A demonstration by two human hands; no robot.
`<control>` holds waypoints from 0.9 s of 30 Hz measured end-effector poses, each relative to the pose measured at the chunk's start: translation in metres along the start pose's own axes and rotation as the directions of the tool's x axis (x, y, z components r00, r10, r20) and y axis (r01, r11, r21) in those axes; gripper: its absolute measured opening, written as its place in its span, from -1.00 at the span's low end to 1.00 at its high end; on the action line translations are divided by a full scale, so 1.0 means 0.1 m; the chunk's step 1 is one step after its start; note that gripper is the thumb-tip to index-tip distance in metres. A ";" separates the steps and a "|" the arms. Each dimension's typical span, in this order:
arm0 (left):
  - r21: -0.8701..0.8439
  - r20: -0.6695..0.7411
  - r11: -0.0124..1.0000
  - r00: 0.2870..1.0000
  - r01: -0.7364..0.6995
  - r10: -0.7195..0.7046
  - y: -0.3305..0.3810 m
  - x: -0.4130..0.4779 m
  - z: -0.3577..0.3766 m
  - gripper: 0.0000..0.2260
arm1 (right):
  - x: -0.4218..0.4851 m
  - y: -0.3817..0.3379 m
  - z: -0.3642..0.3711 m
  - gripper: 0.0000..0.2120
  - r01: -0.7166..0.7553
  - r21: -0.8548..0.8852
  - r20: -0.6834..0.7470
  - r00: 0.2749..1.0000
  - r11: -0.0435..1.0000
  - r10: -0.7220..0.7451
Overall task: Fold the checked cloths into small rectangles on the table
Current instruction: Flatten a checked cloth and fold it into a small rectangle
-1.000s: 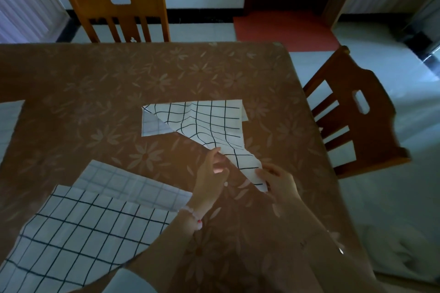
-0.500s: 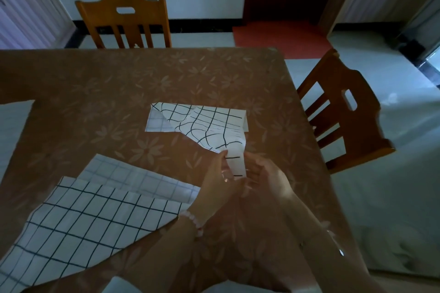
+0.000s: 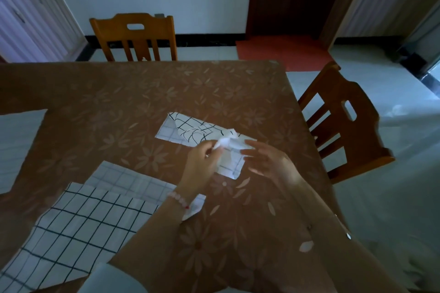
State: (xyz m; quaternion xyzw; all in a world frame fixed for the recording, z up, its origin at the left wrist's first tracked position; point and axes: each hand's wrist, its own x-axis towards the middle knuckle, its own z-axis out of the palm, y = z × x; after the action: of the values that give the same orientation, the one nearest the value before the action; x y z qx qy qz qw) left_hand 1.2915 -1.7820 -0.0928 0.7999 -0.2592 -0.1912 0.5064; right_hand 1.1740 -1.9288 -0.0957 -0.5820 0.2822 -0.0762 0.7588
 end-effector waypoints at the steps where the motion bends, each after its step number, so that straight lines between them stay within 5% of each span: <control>1: -0.013 -0.002 1.000 1.000 -0.016 0.016 0.07 0.06 -0.08 -0.85 | 0.04 -0.01 -0.05 -0.74 0.040 -0.041 -0.056 0.998 0.998 -0.042; 5: -0.069 -0.032 0.995 0.997 -0.070 0.068 0.37 0.26 -0.31 -0.71 | 0.19 -0.07 -0.10 -0.48 0.151 -0.550 -0.110 0.962 0.821 -0.250; 10: -0.189 -0.024 0.977 0.995 -0.096 0.093 0.72 0.44 -0.52 -0.74 | 0.44 -0.02 -0.06 -0.47 0.141 -0.702 -0.121 0.942 0.698 -0.312; 18: -0.235 -0.009 0.968 0.996 -0.085 0.086 0.82 0.53 -0.78 -0.78 | 0.55 -0.13 -0.25 -0.77 -0.008 -0.713 -0.295 0.910 0.701 -0.291; 27: 0.018 -0.192 0.973 0.954 -0.231 0.230 0.83 0.66 -0.98 -0.89 | 0.58 -0.25 -0.66 -0.86 -0.043 -0.694 -0.376 0.873 0.718 -0.311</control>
State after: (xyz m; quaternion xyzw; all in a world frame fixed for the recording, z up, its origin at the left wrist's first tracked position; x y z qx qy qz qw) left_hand 1.3810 -1.7817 0.0198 0.7778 -0.3001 -0.0530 0.5496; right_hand 1.1935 -2.0175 -0.1029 -0.8028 0.4197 -0.1613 0.3915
